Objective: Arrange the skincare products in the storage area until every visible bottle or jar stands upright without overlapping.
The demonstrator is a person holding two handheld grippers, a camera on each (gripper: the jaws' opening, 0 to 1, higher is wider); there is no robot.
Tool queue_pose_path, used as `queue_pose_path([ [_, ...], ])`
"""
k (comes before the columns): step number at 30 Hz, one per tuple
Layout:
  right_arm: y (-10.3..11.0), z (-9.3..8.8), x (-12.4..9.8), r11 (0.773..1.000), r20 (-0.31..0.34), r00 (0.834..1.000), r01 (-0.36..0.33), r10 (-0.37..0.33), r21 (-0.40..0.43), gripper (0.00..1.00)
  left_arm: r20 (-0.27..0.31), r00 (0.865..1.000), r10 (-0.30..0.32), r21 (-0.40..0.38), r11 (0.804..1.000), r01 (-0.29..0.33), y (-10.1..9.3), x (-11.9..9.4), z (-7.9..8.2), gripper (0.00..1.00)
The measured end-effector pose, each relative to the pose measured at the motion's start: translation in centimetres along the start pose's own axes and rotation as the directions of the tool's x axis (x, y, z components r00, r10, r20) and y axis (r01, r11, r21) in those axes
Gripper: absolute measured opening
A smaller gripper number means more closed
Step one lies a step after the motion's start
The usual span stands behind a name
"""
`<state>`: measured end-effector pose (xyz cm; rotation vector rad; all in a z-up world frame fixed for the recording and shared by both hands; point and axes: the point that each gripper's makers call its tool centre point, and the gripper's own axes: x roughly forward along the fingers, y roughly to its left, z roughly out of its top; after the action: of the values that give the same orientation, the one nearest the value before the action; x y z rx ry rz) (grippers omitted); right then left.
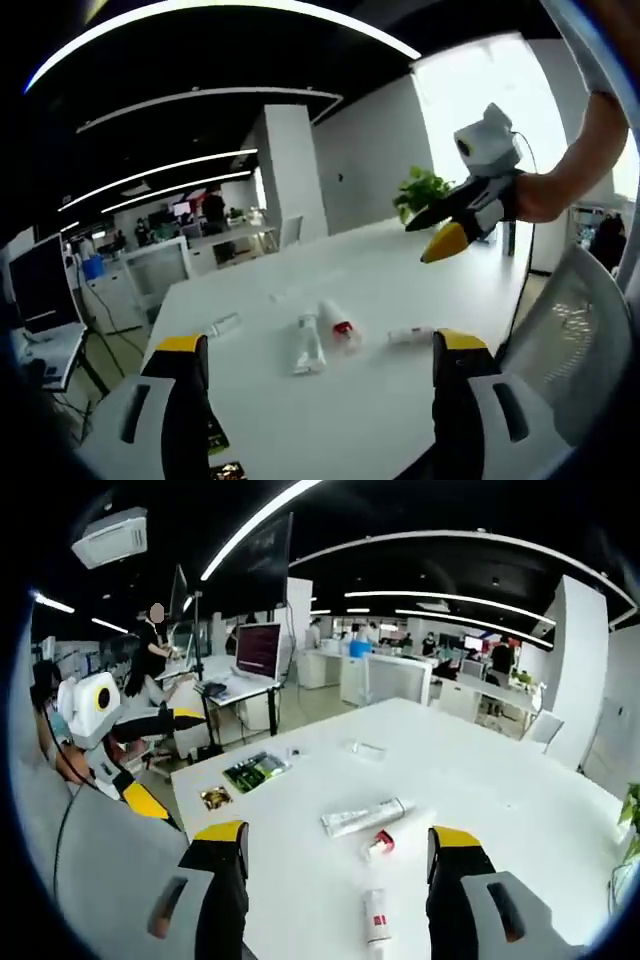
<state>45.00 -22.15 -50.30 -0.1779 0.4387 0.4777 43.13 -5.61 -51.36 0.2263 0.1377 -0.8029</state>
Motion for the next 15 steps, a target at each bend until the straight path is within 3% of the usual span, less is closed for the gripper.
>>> queue_pose_path([
  [4,-1.3,1.8,1.0,0.998,0.007,1.000,0.000,0.000,-0.059,0.74,-0.048,0.999,0.013,-0.012,1.000,-0.013,0.4,0.2,-1.0,0.90],
  [9,-2.1,4.5,2.7,0.989,0.012,1.000,-0.021,0.023,-0.150,0.75,-0.043,0.998,0.044,-0.039,0.998,-0.045,1.3,0.0,-1.0,0.85],
  [12,-3.0,4.7,4.0,0.971,-0.061,0.998,-0.019,0.005,-0.236,0.72,-0.049,0.998,0.047,-0.032,0.998,-0.049,1.2,0.0,-1.2,0.85],
  [15,-3.2,4.7,5.2,0.969,-0.093,0.995,-0.042,0.020,-0.243,0.73,-0.051,0.997,0.054,0.001,0.999,-0.054,1.2,0.0,-1.2,0.85],
])
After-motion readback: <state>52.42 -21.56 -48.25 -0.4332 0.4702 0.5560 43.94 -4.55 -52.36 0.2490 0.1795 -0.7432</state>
